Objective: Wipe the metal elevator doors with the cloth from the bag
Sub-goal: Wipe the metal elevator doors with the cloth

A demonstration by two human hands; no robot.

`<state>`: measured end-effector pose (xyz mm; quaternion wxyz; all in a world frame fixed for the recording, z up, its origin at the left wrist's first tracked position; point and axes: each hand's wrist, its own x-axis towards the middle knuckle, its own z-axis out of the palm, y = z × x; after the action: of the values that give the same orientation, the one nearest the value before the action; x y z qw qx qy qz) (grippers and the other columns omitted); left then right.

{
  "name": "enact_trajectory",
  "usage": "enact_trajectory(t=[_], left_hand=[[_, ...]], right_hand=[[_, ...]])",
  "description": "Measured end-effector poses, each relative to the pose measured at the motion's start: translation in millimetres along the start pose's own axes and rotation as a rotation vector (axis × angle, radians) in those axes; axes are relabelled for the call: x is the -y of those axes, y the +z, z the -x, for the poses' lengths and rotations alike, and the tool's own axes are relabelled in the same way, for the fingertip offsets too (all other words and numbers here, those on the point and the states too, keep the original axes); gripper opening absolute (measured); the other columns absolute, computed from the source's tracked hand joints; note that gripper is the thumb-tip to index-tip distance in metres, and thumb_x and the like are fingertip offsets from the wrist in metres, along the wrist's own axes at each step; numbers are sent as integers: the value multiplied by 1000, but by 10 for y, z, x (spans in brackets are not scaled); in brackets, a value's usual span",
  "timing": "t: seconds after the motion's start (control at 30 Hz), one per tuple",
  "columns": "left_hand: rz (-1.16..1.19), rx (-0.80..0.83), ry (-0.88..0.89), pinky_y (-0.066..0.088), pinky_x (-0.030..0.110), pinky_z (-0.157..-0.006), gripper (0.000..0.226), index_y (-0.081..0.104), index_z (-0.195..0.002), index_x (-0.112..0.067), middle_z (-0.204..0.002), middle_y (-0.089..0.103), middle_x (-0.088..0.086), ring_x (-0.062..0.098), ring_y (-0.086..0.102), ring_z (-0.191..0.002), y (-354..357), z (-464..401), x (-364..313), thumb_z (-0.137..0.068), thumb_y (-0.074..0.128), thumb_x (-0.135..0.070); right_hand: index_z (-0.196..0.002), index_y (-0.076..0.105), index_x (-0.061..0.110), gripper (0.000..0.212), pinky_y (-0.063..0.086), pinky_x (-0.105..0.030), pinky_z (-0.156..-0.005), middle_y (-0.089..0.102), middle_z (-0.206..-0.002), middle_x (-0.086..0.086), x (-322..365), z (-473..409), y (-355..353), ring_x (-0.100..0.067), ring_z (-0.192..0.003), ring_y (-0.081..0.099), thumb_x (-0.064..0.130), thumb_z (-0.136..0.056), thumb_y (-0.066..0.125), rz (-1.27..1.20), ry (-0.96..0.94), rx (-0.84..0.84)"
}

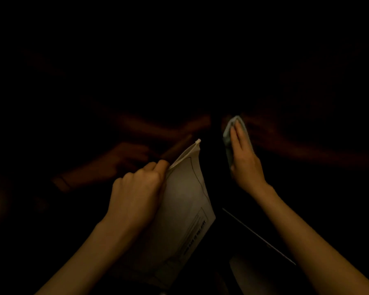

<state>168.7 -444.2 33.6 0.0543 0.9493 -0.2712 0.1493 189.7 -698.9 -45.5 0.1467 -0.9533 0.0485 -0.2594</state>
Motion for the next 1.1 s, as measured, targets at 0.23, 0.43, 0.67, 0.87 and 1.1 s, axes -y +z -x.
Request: enact_trajectory(t=[0.23, 0.43, 0.67, 0.87, 1.1], left_hand=[[-16, -154, -22, 34, 27, -53, 25, 48, -116, -29, -105, 61, -6, 21, 61, -74, -491, -175, -65, -96, 34, -35], [-48, -207, -39, 28, 27, -53, 20, 47, -114, -30, -104, 60, -8, 19, 62, -81, -744, -333, -206, -98, 35, -31], [-94, -199, 2, 29, 28, -53, 18, 44, -113, -28, -101, 59, -6, 20, 60, -81, -1020, -516, -181, -98, 34, -30], [-128, -256, 26, 19, 27, -45, 15, 45, -110, -26, -97, 60, -5, 21, 59, -74, -1341, -643, -226, -98, 36, -29], [-144, -285, 43, 25, 27, -48, 19, 45, -114, -27, -100, 59, -5, 19, 58, -74, -1458, -670, -218, -99, 34, -30]], right_hand=[[-150, 9, 9, 77, 9, -28, -108, 6, -158, -5, 252, -588, -614, -11, -141, 5, -9, -86, 48, -160, -5, -242], [-148, -8, 17, 87, 37, -41, -107, -12, -152, 10, 44, -153, -319, -22, -144, 9, -8, -87, 49, -155, 63, 43], [-150, 0, 11, 74, 18, -33, -114, -3, -158, 0, 311, -641, -844, -10, -141, 2, 6, -92, 46, -202, 50, -166], [-149, 8, 11, 68, 25, -41, -113, 3, -158, -5, 431, -956, -1189, -22, -144, 12, 4, -92, 44, -246, 23, -281], [-143, -18, 17, 88, 25, -35, -115, -23, -147, 3, 17, -86, -252, -23, -145, 8, 4, -91, 51, -42, 135, 130]])
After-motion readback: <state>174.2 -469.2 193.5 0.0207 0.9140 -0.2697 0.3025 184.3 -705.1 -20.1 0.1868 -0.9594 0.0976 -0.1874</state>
